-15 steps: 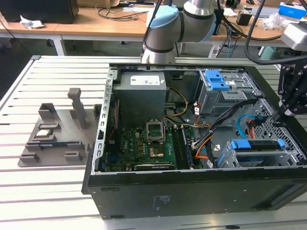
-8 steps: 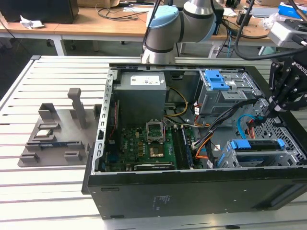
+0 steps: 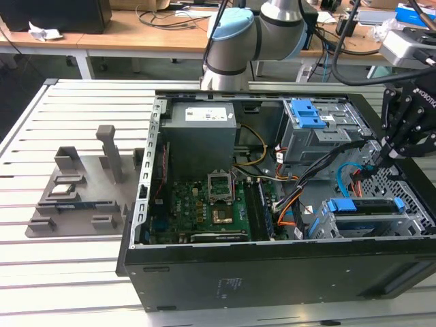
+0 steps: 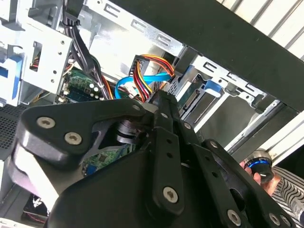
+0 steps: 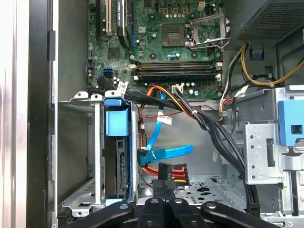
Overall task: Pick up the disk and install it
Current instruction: 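Insert the first disk wire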
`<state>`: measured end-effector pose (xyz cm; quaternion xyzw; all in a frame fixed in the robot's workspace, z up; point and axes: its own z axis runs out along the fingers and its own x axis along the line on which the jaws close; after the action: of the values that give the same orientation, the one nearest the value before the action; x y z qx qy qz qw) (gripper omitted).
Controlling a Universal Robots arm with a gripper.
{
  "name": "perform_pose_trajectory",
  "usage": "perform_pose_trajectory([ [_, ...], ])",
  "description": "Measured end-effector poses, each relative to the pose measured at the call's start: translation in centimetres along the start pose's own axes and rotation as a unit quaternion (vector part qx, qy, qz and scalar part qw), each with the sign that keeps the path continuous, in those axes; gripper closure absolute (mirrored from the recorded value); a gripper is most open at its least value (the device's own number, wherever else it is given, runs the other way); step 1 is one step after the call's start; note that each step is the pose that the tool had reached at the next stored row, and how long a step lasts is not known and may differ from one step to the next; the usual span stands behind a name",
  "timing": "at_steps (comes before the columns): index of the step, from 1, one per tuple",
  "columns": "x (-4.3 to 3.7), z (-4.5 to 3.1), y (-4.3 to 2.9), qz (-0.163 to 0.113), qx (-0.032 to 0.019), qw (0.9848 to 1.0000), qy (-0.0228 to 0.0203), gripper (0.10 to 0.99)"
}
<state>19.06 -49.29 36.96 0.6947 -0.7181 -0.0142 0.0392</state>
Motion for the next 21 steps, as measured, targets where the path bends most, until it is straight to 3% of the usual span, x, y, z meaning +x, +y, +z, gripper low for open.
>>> perform_pose_trajectory([
  [2, 0.00, 0.00, 0.03, 0.000, 0.0000, 1.0000, 0.0000, 0.788],
  [7, -0.01, 0.10, 0.09, 0.000, 0.0000, 1.0000, 0.0000, 0.788],
  [17, -0.24, 1.34, 0.62, 0.000, 0.0001, 1.0000, 0.0013, 0.788],
  [21, -0.24, 1.52, 0.84, 0.000, 0.0001, 1.0000, 0.0018, 0.788],
])
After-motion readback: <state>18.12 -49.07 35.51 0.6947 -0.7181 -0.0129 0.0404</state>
